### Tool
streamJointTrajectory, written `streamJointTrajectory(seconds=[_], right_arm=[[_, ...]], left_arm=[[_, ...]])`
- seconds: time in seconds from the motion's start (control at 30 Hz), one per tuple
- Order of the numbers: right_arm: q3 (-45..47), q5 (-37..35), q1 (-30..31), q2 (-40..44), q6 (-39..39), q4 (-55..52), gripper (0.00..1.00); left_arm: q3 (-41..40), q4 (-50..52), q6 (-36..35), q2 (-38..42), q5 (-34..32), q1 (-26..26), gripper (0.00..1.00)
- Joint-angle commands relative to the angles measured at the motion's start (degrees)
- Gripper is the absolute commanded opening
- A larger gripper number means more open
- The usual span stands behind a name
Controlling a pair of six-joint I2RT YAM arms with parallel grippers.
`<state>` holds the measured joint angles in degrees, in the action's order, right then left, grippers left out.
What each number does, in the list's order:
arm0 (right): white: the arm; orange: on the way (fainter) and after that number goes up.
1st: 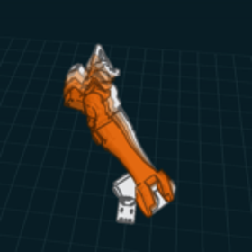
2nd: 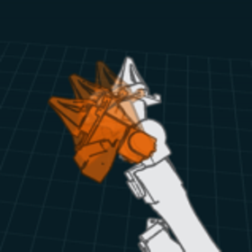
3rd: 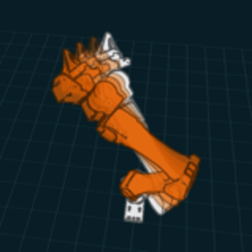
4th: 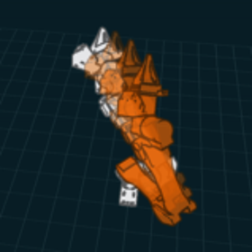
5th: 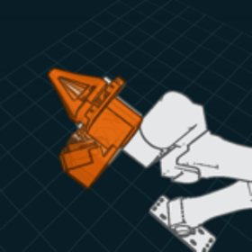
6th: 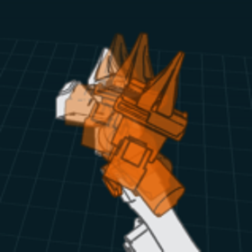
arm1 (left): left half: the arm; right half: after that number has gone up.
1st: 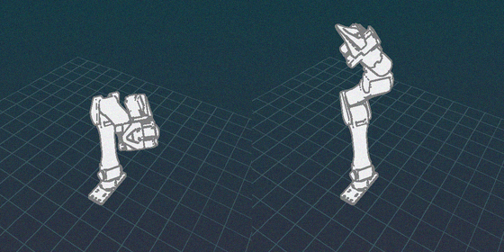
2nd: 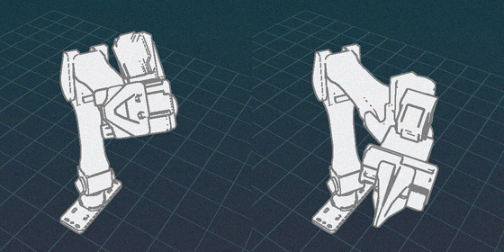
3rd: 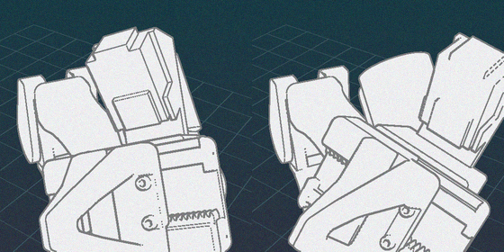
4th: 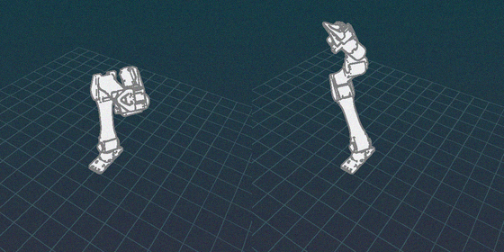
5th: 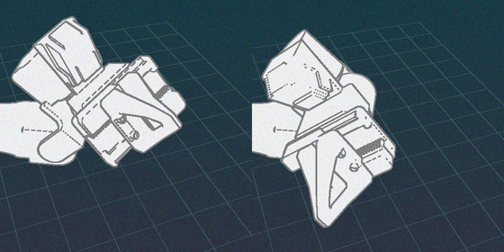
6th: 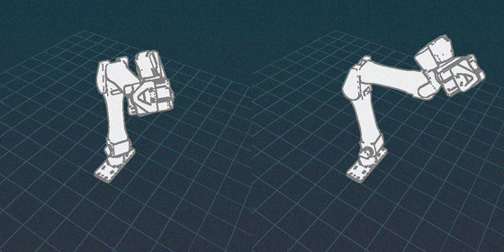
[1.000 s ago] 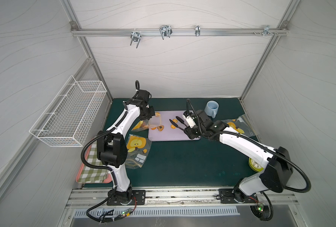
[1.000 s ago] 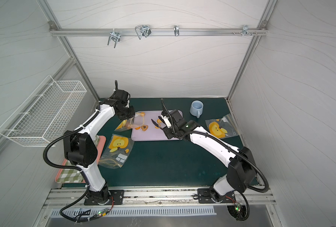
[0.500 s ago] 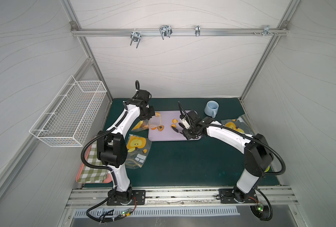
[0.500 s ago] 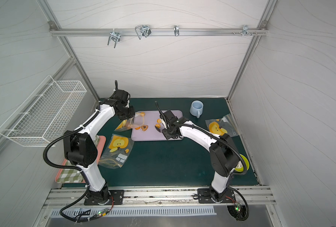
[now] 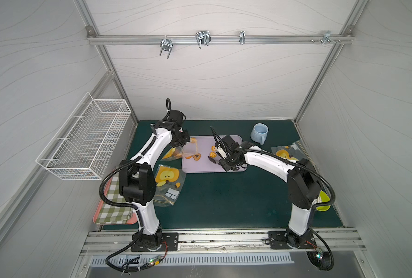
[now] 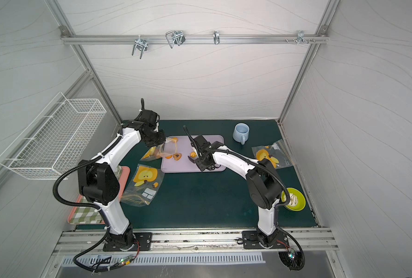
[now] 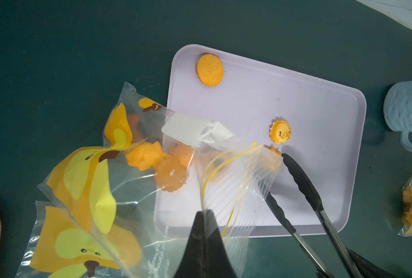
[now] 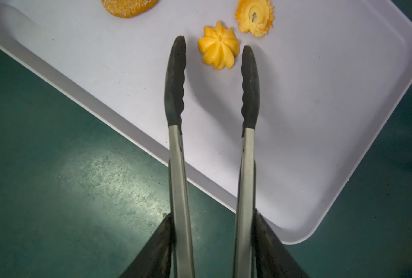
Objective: Put the cookies into a resealable bag to prevent moisture
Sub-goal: Pick up the cookie from the tray.
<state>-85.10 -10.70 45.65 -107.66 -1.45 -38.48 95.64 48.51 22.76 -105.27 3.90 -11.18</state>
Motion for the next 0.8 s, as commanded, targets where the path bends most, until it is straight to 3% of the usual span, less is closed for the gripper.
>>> streamJointTrajectory(seconds=[0.0, 0.47, 0.77], right_arm=[[-2.4, -0.6, 0.5, -1.9, 1.2, -1.8, 0.51], [-2.2, -1.1, 0.5, -1.3, 1.0, -1.4, 0.4], [3.8, -4.0, 0.1, 9.2, -0.6, 3.7, 0.38]], left_arm=[[1.3, -0.5, -0.2, 0.4, 0.1, 0.3, 0.0], [1.3, -0.6, -0.1, 0.4, 0.1, 0.4, 0.0], [1.3, -0.5, -0.2, 0.4, 0.3, 0.3, 0.0]])
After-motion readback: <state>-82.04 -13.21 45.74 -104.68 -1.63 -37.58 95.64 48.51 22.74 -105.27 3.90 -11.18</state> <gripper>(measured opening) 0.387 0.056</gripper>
